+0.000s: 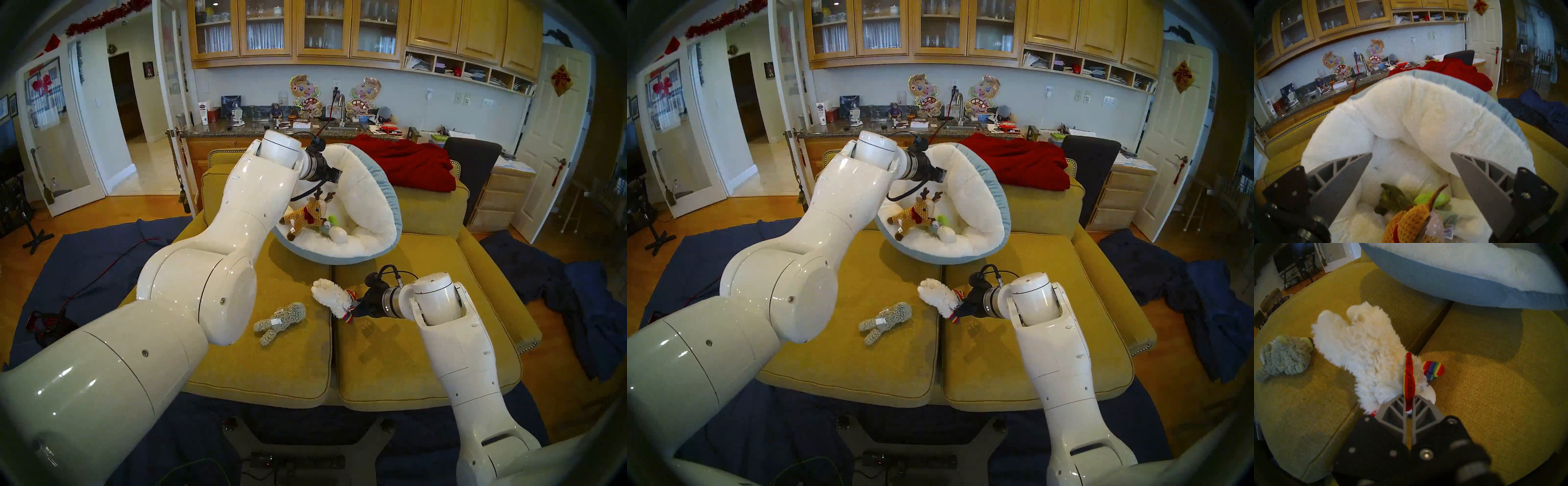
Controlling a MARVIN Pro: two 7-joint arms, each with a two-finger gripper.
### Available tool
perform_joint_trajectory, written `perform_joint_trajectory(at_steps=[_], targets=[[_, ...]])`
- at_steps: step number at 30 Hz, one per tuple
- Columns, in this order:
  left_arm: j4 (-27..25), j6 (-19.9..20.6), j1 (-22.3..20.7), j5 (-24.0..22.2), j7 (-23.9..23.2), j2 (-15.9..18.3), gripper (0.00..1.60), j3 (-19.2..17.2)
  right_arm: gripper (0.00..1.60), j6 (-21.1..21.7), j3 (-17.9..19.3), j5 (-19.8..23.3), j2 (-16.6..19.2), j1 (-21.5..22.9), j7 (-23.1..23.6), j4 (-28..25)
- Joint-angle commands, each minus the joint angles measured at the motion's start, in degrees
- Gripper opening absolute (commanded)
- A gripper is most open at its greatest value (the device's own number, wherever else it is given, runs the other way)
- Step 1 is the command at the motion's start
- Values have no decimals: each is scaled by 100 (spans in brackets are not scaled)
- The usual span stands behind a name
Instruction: Put toys into dog bed
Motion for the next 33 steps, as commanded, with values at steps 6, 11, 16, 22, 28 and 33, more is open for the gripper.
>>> perform_joint_trajectory(at_steps=[6, 11, 16, 22, 28, 33], targets=[[-843, -125, 24, -197, -788, 237, 160, -60, 0, 61, 31, 3, 64, -136, 26, -735], [-1086, -8, 194, -183, -1182, 409, 160, -6, 0, 66, 22, -3, 68, -148, 21, -766], [-1299, 98, 387, -160, -1583, 561, 160, 72, 0, 67, 32, 0, 74, -145, 12, -788], [-1853, 342, 805, -136, -1957, 824, 160, 163, 0, 49, 62, 3, 81, -76, -11, -827], [-2241, 518, 1202, -137, -2204, 1119, 160, 177, 0, 22, 148, -8, 131, 143, -45, -1016], [-2561, 629, 1500, -154, -2315, 1337, 160, 114, 0, 5, 205, -32, 170, 360, -100, -1151]])
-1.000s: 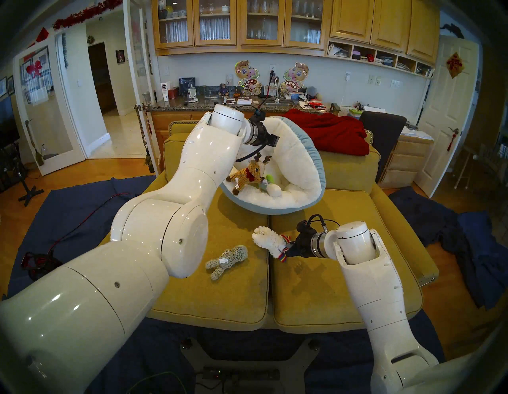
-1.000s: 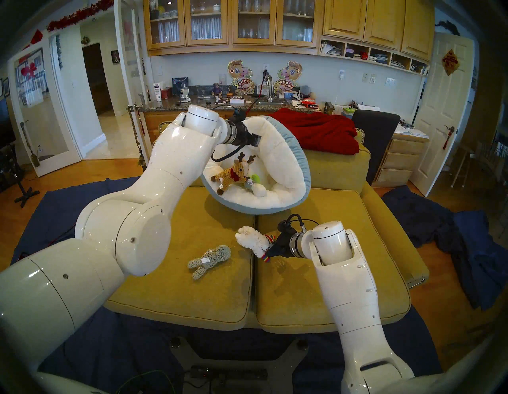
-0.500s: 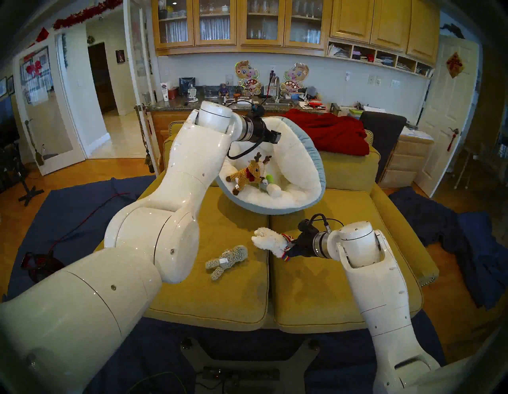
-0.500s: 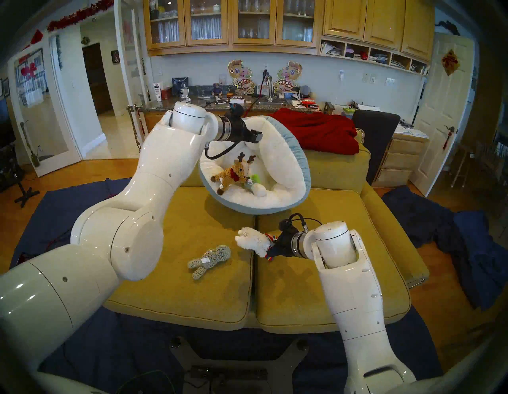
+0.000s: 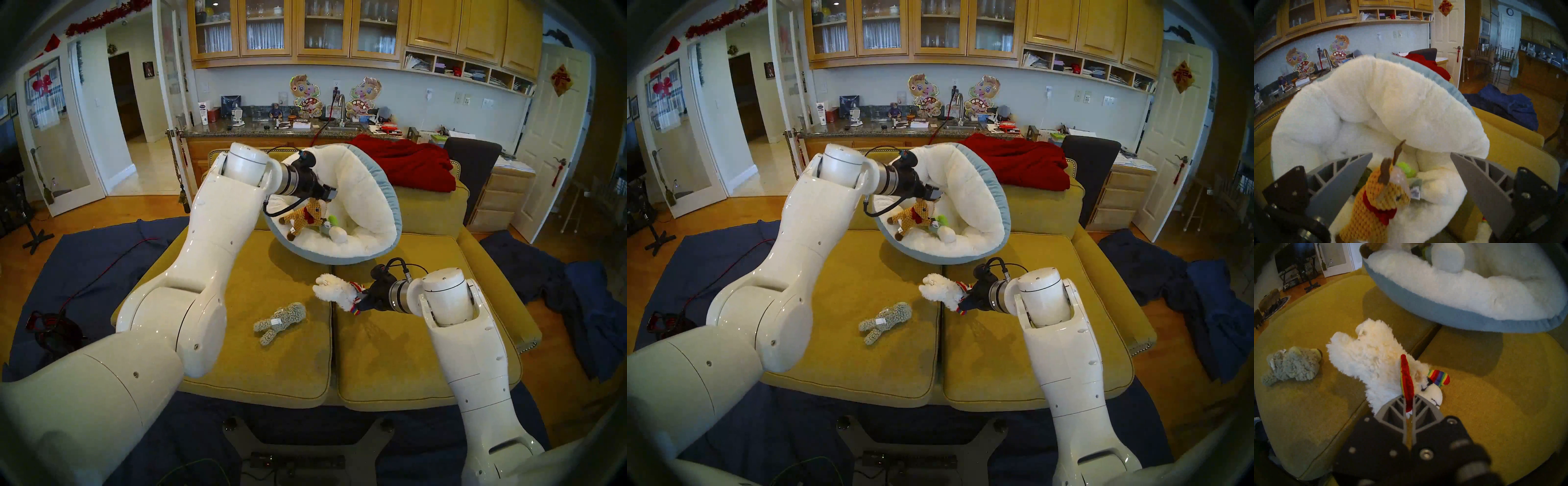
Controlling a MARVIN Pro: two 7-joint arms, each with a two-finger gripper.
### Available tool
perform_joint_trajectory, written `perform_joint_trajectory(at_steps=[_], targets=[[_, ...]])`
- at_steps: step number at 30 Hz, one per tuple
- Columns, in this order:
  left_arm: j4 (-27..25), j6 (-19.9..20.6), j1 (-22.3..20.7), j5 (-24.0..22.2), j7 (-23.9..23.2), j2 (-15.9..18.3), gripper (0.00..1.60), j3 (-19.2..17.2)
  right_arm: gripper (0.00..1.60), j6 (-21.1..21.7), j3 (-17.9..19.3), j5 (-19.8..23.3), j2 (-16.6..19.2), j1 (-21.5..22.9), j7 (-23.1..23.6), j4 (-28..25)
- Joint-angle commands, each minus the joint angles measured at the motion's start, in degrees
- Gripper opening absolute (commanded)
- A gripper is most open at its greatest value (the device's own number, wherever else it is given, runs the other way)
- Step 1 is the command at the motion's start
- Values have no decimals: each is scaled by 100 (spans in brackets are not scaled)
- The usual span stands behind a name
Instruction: Put toys into dog bed
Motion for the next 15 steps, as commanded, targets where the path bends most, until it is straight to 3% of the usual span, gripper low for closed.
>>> perform_joint_trajectory(at_steps=[1, 2, 3, 15], targets=[[-795, 84, 298, -20, -185, 375, 160, -122, 0, -54, 96, -29, 44, 532, -70, -400], [-583, 74, 240, -31, -206, 391, 160, -143, 0, -69, 114, -34, 46, 520, -92, -462], [-863, 115, 392, -30, -234, 445, 160, -157, 0, -55, 103, -42, 53, 633, -97, -436], [-1530, 312, 1140, -80, -528, 790, 160, -321, 0, -44, 29, -204, 56, 1142, -239, -642]])
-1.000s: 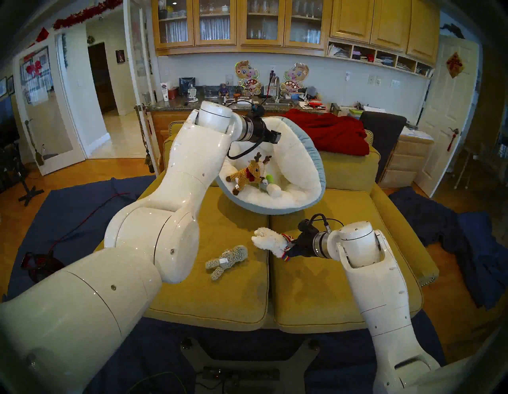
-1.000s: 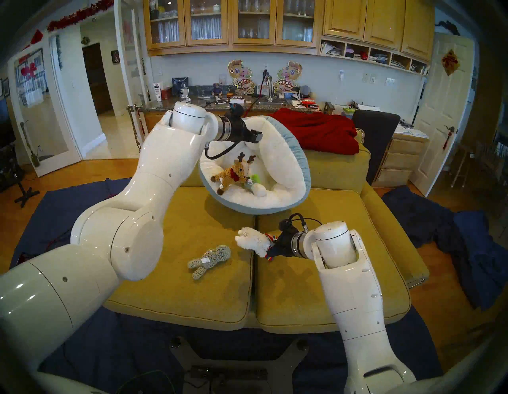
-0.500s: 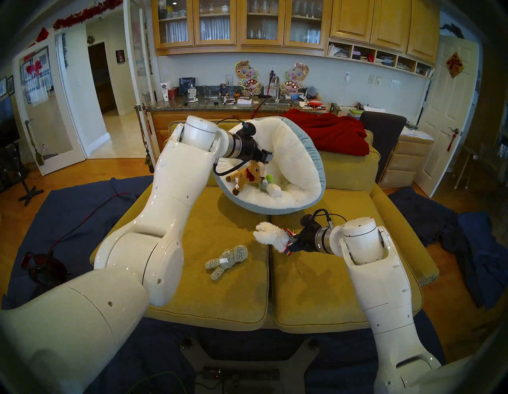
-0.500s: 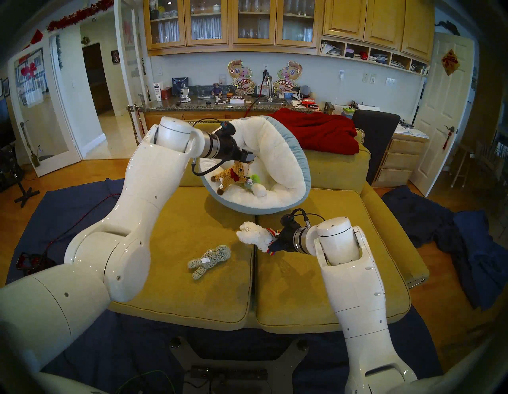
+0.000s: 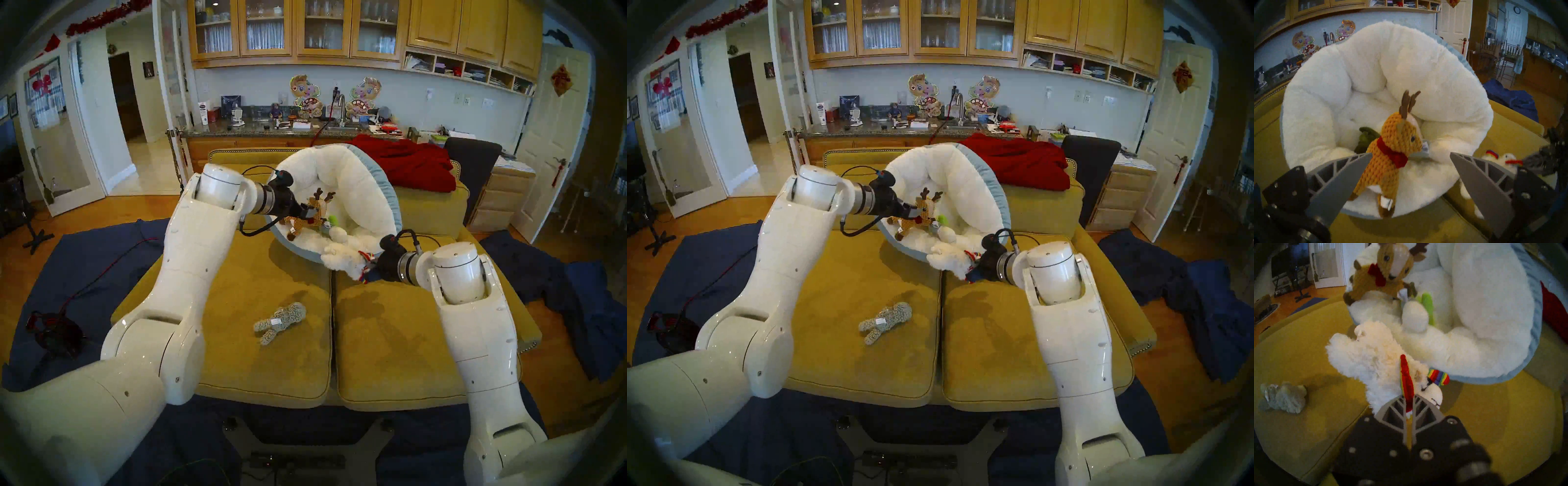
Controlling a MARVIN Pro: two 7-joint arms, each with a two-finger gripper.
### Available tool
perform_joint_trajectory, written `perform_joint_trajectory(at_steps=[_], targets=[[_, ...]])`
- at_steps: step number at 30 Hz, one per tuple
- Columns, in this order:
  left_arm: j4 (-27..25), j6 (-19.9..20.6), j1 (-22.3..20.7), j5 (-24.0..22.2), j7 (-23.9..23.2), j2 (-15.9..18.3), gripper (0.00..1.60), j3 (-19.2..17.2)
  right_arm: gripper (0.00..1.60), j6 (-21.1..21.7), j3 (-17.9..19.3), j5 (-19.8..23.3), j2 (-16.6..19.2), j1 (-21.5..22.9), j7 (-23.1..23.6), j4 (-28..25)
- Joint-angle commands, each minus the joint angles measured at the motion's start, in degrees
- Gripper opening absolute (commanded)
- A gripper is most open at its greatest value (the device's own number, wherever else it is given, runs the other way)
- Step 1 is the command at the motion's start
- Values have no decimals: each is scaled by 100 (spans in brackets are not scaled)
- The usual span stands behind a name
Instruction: Put toys into dog bed
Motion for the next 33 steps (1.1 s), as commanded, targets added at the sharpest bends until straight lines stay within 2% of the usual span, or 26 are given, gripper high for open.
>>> perform_joint_trajectory(at_steps=[1, 9, 13, 14, 18, 19, 20, 24, 25, 26, 28, 29, 33], targets=[[-660, 14, 327, -60, -164, 226, 160, -108, 0, -31, -69, -83, -38, 633, -81, -313], [-1210, 20, 851, -19, -118, 274, 160, -129, 0, -74, -348, -293, -290, 984, -317, -167], [-1525, 9, 1089, 1, -48, 278, 160, -153, 0, -95, -550, -408, -460, 1313, -440, 104], [-1563, 5, 1126, 3, -34, 276, 160, -159, 0, -138, -542, -433, -523, 1230, -499, 58], [-1671, -1, 1259, -3, 23, 267, 160, -170, 0, -143, -656, -511, -638, 1505, -579, 313], [-1699, -4, 1298, -4, 43, 265, 160, -170, 0, -215, -615, -539, -715, 1323, -658, 207], [-1725, -6, 1341, -4, 64, 260, 160, -170, 0, -193, -673, -559, -733, 1493, -660, 359], [-1834, -9, 1488, -21, 134, 246, 160, -191, 0, -271, -730, -666, -897, 1579, -802, 580], [-1868, -12, 1517, -22, 159, 240, 160, -197, 0, -258, -779, -695, -913, 1748, -816, 754], [-1893, -15, 1539, -23, 178, 236, 160, -202, 0, -326, -763, -745, -968, 1633, -904, 722], [-1945, -20, 1584, -25, 218, 225, 160, -212, 0, -315, -833, -807, -1007, 1883, -964, 1026], [-1961, -22, 1600, -25, 232, 222, 160, -216, 0, -388, -790, -852, -1074, 1709, -1066, 959], [-2035, -26, 1665, -27, 298, 204, 160, -230, 0, -435, -860, -976, -1166, 2032, -1256, 1446]])
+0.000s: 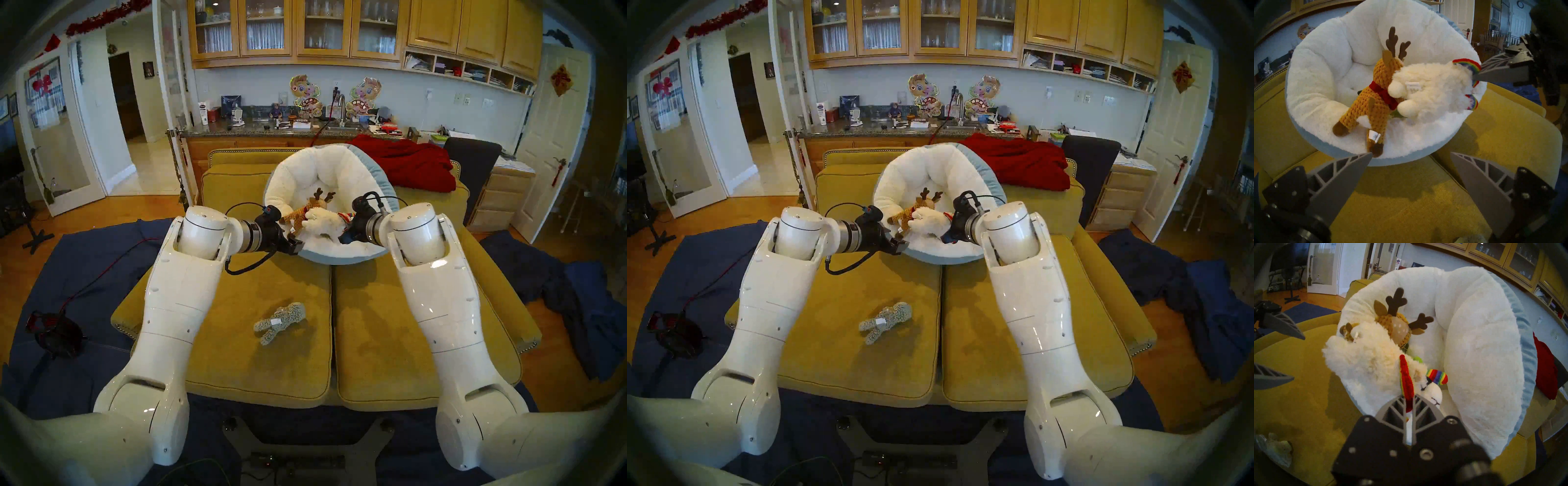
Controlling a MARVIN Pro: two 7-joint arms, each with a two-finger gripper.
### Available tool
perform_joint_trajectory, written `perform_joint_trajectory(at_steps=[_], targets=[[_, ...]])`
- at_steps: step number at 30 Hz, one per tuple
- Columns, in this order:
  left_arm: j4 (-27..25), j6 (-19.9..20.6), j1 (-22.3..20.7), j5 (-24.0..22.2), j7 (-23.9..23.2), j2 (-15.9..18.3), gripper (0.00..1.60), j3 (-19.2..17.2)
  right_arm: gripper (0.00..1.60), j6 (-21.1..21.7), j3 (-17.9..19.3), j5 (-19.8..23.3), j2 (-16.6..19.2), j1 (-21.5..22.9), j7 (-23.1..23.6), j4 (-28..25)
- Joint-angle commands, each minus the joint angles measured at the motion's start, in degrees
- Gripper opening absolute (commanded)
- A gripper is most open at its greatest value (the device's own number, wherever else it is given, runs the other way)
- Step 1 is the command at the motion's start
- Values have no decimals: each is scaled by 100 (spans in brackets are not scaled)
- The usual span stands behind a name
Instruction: Put toys into dog bed
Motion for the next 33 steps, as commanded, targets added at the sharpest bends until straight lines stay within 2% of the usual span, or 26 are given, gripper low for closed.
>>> perform_joint_trajectory(at_steps=[1, 6, 8, 9, 10, 18, 19, 20, 21, 25, 26, 33], targets=[[-352, -61, -49, -30, 93, -58, 160, -81, 0, -265, 18, -243, -365, 539, -465, 281], [-422, -61, 8, -32, 163, -77, 160, -94, 0, -349, -6, -348, -514, 876, -747, 779], [-443, -61, 26, -33, 187, -84, 160, -99, 0, -431, 33, -377, -590, 817, -868, 789], [-459, -61, 38, -33, 202, -89, 160, -102, 0, -414, 6, -385, -603, 1027, -885, 991], [-468, -61, 45, -33, 212, -92, 160, -104, 0, -486, 52, -401, -649, 855, -958, 855], [-556, -62, 116, -37, 314, -122, 160, -121, 0, -627, 106, -445, -883, 1266, -1205, 1176], [-564, -62, 122, -37, 323, -125, 160, -122, 0, -677, 135, -458, -931, 1142, -1260, 1062], [-575, -62, 131, -38, 336, -129, 160, -124, 0, -660, 123, -452, -957, 1320, -1262, 1202], [-583, -62, 137, -38, 343, -131, 160, -126, 0, -693, 143, -462, -997, 1246, -1302, 1129], [-624, -62, 167, -41, 390, -145, 160, -134, 0, -733, 173, -470, -1133, 1487, -1408, 1335], [-631, -63, 173, -42, 398, -148, 160, -135, 0, -767, 198, -480, -1180, 1406, -1457, 1272], [-698, -64, 221, -48, 468, -173, 160, -152, 0, -839, 263, -498, -1415, 1766, -1684, 1810]])
